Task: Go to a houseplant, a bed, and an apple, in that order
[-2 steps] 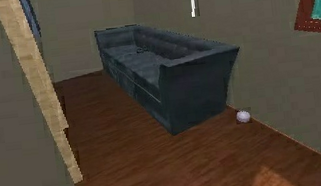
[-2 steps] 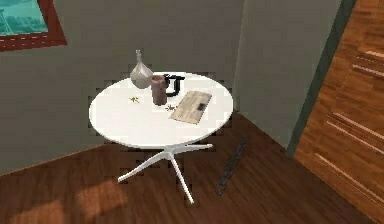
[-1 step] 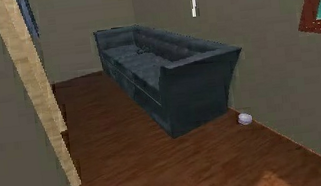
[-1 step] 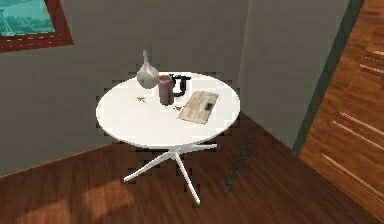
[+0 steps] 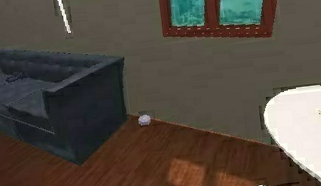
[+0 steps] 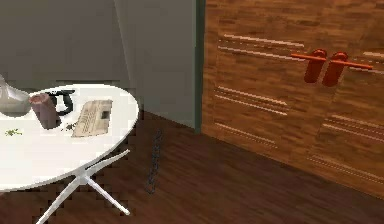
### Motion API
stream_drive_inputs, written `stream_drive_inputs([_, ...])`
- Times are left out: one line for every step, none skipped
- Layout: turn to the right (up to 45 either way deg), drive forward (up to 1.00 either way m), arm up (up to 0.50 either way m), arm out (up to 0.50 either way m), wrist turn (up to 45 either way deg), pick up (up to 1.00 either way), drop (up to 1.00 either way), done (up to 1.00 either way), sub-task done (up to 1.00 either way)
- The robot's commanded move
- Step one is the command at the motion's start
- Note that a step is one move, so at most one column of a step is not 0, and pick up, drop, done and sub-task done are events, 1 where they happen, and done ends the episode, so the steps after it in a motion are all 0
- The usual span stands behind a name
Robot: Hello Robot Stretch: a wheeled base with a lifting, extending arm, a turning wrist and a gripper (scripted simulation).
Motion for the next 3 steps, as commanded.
stream_drive_inputs([0.0,0.35,0.0,0.0,0.0,0.0,0.0,0.0,0.0])
stream_drive_inputs([-45.0,0.0,0.0,0.0,0.0,0.0,0.0,0.0,0.0])
stream_drive_inputs([-12.0,0.0,0.0,0.0,0.0,0.0,0.0,0.0,0.0])
